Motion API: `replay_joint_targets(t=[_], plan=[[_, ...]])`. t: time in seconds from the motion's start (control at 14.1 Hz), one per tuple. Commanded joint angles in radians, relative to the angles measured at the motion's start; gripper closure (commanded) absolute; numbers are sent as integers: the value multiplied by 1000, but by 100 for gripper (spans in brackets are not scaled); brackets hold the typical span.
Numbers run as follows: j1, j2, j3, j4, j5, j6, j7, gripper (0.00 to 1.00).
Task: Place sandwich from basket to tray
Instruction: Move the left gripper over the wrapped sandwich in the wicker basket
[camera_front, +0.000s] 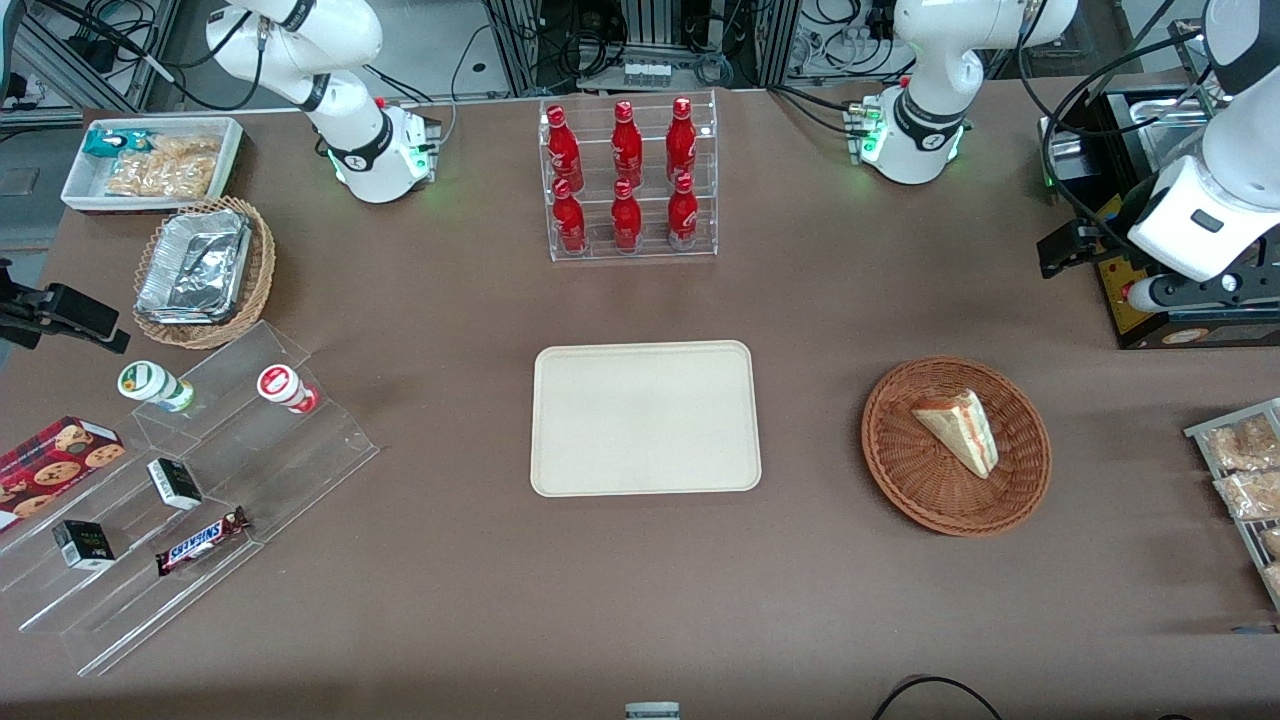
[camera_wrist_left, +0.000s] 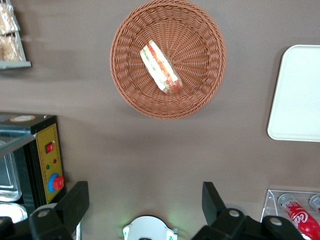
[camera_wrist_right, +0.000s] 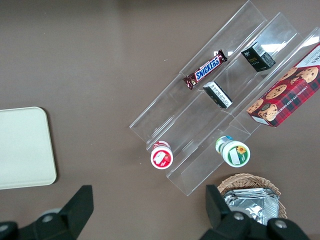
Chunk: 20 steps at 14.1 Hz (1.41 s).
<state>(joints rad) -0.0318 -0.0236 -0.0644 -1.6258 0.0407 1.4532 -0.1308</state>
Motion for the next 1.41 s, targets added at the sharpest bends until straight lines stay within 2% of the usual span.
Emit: replay_joint_targets(t=[0.0,0.42,0.71,1.06,1.34], plan=[[13,25,-6,24,-24,18,46,0],[21,131,-6,-52,-32,148,48,0],[33,160,-6,-267,-30,460,48,0],[41,205,0,-429,-33,744,22,0],[46,229,0,-482,-32,857,-269,0]])
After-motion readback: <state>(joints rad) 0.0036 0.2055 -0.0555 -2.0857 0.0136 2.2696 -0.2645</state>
